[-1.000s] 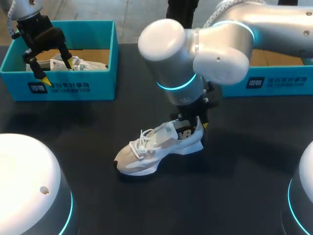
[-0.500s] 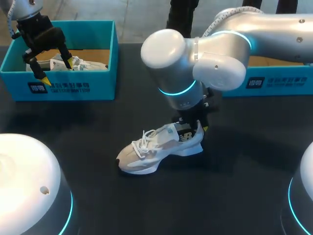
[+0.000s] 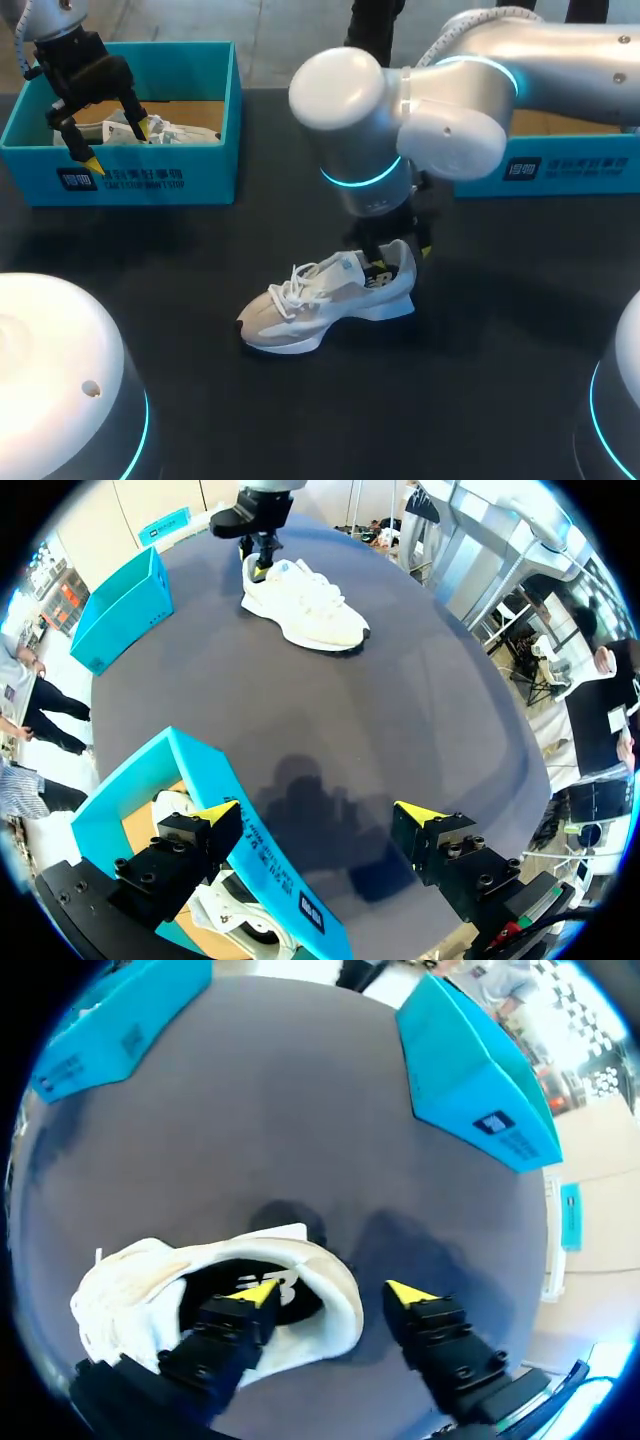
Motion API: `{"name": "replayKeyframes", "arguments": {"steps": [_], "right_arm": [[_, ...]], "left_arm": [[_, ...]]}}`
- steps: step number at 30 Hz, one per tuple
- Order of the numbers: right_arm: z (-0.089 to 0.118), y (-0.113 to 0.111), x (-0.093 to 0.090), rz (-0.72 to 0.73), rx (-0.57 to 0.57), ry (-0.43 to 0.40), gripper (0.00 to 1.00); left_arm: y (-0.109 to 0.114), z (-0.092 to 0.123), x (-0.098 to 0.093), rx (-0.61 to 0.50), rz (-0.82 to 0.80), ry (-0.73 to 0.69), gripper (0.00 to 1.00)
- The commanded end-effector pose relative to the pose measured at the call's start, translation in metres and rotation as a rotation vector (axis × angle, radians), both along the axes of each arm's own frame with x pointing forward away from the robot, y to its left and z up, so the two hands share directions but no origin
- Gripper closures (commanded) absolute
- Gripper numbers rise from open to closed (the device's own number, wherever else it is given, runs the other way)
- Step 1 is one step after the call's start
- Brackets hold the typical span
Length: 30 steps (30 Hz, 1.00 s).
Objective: Take the shoe out of the shoebox, open the shoe tongue, remove and reinsert the insole, then place the shoe into the shoebox
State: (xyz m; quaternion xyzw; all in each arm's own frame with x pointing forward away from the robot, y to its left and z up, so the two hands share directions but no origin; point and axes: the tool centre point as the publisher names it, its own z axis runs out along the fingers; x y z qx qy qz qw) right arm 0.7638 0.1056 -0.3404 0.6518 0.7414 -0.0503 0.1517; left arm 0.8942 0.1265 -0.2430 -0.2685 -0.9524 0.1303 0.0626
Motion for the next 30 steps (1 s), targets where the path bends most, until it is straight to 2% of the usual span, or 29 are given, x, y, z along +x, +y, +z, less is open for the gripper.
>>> {"name": "replayKeyframes", "arguments": {"steps": [1, 5, 10, 13, 20, 23, 30], "right_arm": [[0.023, -0.008, -0.006, 0.093, 0.052, 0.000, 0.00], [0.035, -0.010, -0.004, 0.207, 0.107, 0.018, 0.00], [0.045, -0.020, 0.000, 0.382, 0.119, 0.049, 0.00], [0.052, -0.025, 0.000, 0.560, 0.141, 0.055, 0.00], [0.066, -0.031, -0.010, 1.073, 0.330, 0.011, 0.00], [0.071, -0.032, -0.013, 1.225, 0.355, 0.010, 0.00], [0.071, -0.032, -0.013, 1.225, 0.355, 0.010, 0.00]], "left_arm": [[0.000, 0.000, -0.001, 0.000, 0.000, -0.003, 0.00], [0.000, 0.000, -0.001, 0.000, 0.000, -0.003, 0.00], [0.000, 0.000, -0.001, 0.000, 0.000, -0.003, 0.00], [0.000, 0.000, -0.001, 0.000, 0.000, -0.003, 0.00], [0.000, 0.000, -0.001, 0.000, 0.000, -0.003, 0.00], [0.000, 0.000, -0.001, 0.000, 0.000, -0.003, 0.00], [0.000, 0.000, -0.001, 0.000, 0.000, -0.003, 0.00]]}}
